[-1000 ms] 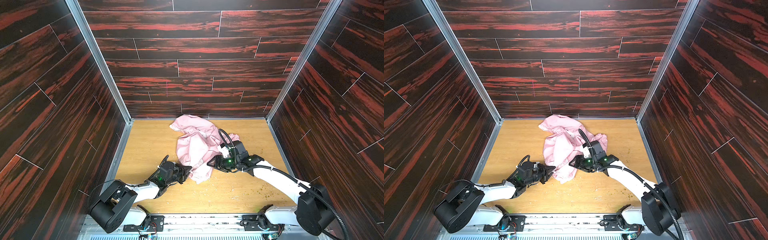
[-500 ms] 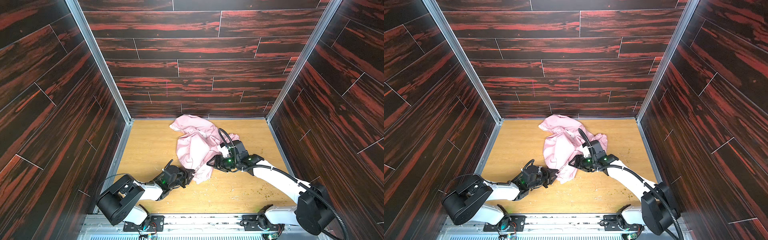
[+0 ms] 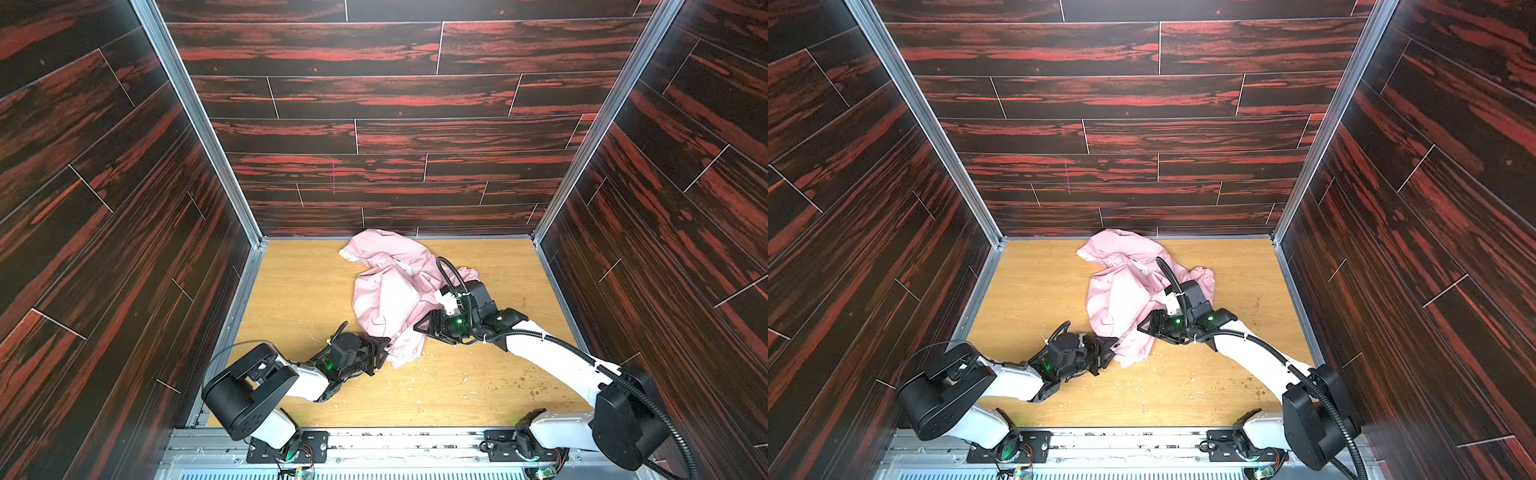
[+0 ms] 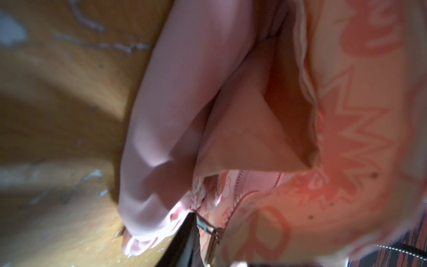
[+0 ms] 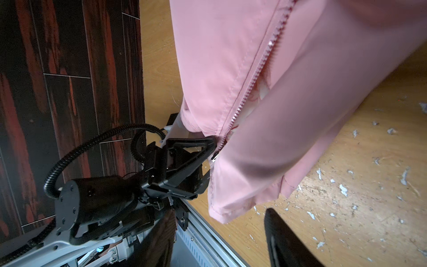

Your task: Zip up the jacket

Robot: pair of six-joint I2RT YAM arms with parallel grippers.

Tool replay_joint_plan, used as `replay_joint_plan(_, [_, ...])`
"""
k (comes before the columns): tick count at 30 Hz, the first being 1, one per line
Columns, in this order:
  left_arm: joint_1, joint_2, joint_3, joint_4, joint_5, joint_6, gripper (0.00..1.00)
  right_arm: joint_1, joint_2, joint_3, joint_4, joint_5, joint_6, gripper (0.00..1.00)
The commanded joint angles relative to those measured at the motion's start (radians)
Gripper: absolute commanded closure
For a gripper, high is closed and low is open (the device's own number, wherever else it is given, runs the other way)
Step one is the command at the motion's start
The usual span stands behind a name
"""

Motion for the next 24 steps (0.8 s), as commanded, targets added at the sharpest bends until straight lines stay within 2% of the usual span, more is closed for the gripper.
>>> replay_joint_plan(1, [-0.006,0.011,0.009,0.058,-0.019,-0.015,0.70,0.006,0.015,0.024,-0.022,0.010,-0.018,0.36])
replay_joint_plan(5, [-0.006,0.009,0.016,0.070,-0.030,-0.014,0.82,0.005,0.013,0.024,-0.025,0.010,-0.018,0.37])
replay_joint_plan(13, [-0.006,0.011,0.046,0.132,-0.021,-0.002,0.99,-0.003,-0.011,0.054,-0.060,0.013,-0.038,0.37])
replay_joint_plan(19, [-0.002,-0.025,0.048,0.171,-0.026,0.066,1.00,-0.060,-0.021,0.159,-0.119,-0.063,-0.089,0.37])
replay_joint_plan(24, [0.004,-0.093,0.081,0.122,-0.019,0.149,1.00,-0.080,0.031,0.245,-0.128,-0.159,-0.088,0.37])
